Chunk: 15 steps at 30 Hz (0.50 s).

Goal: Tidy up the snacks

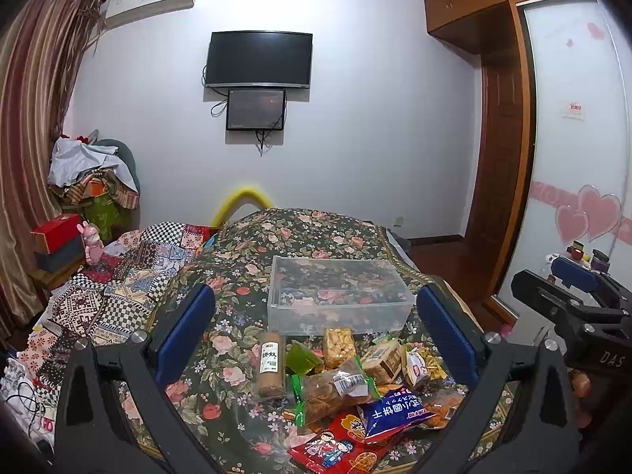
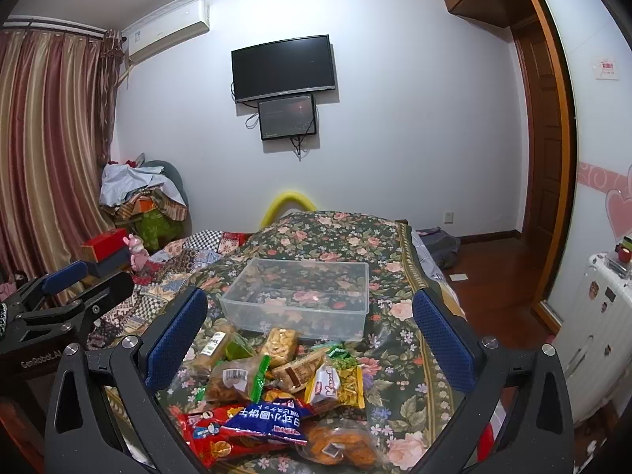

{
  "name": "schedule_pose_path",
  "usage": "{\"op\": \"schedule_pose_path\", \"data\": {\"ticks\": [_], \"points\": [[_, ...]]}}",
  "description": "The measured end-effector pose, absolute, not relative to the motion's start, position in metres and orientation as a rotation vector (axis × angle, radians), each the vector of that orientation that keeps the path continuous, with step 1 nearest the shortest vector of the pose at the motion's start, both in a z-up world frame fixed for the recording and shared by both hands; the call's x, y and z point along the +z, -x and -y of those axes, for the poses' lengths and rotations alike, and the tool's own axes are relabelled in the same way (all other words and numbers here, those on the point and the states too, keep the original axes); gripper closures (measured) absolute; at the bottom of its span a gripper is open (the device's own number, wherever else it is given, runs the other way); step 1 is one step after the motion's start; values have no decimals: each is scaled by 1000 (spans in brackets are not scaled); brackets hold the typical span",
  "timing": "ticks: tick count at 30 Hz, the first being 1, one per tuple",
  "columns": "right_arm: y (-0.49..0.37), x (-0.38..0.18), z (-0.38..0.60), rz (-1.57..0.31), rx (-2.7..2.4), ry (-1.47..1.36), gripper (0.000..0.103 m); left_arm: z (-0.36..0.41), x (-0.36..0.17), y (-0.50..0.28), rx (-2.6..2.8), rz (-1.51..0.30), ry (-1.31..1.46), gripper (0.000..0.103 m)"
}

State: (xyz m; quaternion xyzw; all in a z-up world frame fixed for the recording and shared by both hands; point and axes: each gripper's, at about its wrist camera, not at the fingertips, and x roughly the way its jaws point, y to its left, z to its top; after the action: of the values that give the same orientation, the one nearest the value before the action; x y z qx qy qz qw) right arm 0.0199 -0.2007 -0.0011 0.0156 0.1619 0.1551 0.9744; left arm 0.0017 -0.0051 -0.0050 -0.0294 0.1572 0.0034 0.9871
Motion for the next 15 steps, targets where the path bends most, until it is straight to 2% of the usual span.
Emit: {"op": "schedule_pose_path", "data": {"ticks": [15], "points": [[-19, 0, 200, -319, 318, -33, 0, 7, -5, -3, 9, -313, 54, 0]]}}
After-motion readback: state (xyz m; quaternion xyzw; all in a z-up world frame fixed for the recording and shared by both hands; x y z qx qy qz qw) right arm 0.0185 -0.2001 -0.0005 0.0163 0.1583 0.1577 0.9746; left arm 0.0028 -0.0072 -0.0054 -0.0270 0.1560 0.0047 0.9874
